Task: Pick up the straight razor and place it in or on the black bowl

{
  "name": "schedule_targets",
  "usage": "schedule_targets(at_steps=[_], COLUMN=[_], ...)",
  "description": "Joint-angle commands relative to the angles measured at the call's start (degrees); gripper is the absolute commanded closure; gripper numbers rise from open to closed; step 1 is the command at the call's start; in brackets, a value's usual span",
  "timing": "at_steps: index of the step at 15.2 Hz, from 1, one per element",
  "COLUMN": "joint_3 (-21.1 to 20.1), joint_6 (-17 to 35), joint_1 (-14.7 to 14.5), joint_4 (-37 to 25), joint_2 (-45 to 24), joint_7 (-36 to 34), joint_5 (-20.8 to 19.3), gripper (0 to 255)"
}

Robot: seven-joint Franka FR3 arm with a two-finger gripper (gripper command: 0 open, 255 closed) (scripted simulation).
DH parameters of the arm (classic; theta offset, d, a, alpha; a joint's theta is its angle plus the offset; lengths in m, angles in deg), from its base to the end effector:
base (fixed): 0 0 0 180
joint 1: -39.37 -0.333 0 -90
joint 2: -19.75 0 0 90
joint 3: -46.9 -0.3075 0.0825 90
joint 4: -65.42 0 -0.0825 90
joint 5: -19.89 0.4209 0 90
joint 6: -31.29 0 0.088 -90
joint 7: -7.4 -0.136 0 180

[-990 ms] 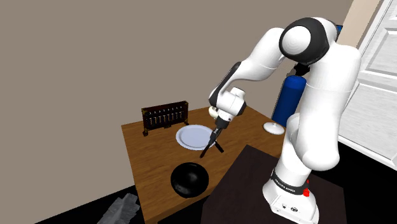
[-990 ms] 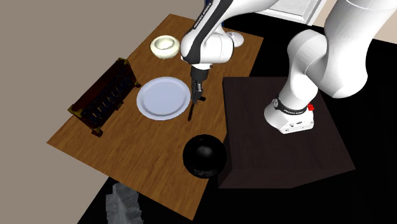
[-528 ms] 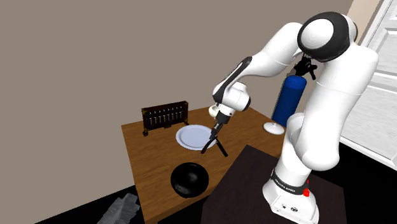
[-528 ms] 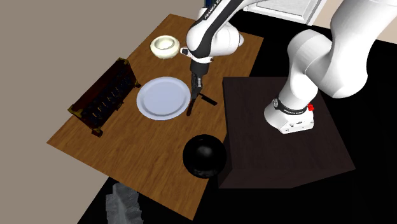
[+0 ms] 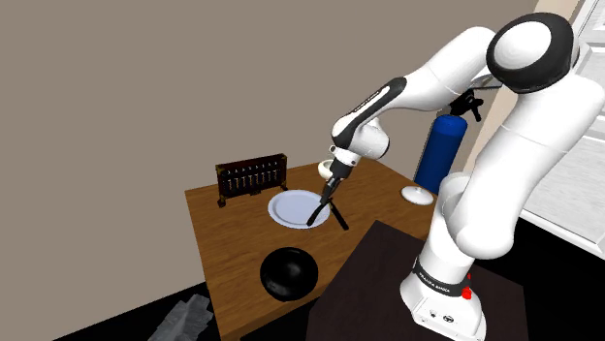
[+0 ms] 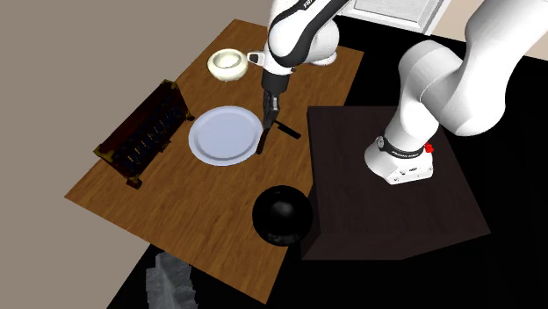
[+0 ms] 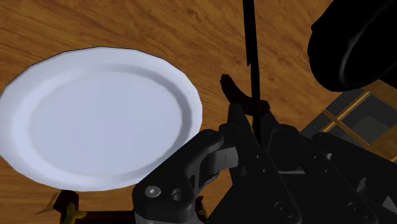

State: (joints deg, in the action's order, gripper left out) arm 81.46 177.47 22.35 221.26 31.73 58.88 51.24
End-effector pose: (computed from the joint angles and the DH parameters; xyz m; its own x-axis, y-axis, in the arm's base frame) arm 0.4076 -0.1080 0.2133 0.9674 0.0961 0.2341 0.1725 -0.9273 -0.3321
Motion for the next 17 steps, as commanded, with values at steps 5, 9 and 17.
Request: schedule_targets(at_steps=[5, 9, 17], joint_3=[-2.42, -4.0, -6.46], joint_6=[-3.99, -7.03, -13.03], joint_1=[3.55, 5.45, 8.02], joint_4=[-0.39, -1.15, -3.36], joint_2=[5.35, 8.34, 13.01], joint_7=[-6.76, -10.17, -15.09], joint_5=[-7.37, -10.64, -14.76], gripper=[255, 255, 255])
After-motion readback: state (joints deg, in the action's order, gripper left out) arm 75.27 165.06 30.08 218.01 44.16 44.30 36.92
